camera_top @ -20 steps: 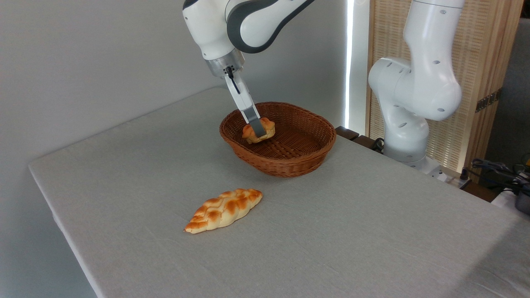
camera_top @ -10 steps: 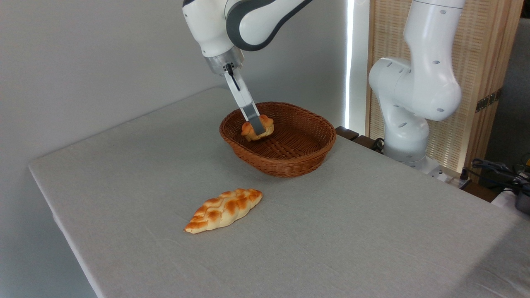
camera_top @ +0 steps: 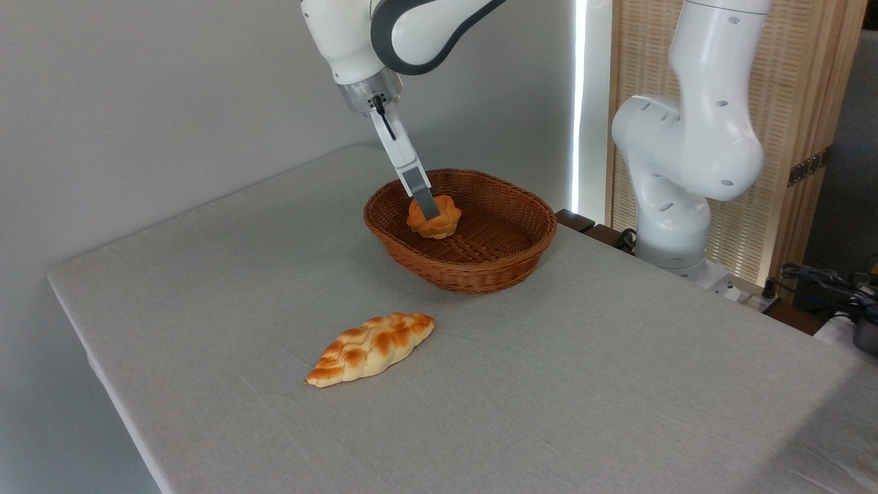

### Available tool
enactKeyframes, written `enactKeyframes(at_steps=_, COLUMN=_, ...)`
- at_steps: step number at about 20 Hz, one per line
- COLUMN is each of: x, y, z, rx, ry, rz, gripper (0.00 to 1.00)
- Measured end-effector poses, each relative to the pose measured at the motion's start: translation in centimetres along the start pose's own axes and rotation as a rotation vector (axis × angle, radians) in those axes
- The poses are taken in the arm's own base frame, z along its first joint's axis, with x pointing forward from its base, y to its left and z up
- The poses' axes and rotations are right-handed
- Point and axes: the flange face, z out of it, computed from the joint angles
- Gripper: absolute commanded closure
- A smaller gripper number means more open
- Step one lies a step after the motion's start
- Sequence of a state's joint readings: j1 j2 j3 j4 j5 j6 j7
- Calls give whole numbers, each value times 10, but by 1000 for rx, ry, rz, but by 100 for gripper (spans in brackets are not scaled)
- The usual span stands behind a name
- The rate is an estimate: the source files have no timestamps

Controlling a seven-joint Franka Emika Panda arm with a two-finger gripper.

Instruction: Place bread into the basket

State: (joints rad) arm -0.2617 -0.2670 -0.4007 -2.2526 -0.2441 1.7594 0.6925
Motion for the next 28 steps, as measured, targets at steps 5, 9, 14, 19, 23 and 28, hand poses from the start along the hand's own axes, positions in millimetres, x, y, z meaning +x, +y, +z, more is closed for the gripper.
enactKeyframes(at_steps=5, x=1, y=0, z=-17, rx=6, ry=16, rz=0, gripper=0)
enactKeyframes(at_steps=9, x=-17, y=-13, z=-80, rx=2, ry=68, rz=-35, gripper=0)
enactKeyframes(at_steps=14, x=-61, y=-62, z=-158, rx=58, ry=192, rz=-134, gripper=0)
enactKeyframes(at_steps=19, x=-92, y=-154, z=-206, rx=156, ry=262, rz=-252, gripper=0)
enactKeyframes(at_steps=23, x=-103, y=-219, z=-196, rx=227, ry=283, rz=-324, gripper=0)
enactKeyframes(at_steps=28, x=-123, y=-248, z=-190, rx=230, ry=282, rz=-381, gripper=0)
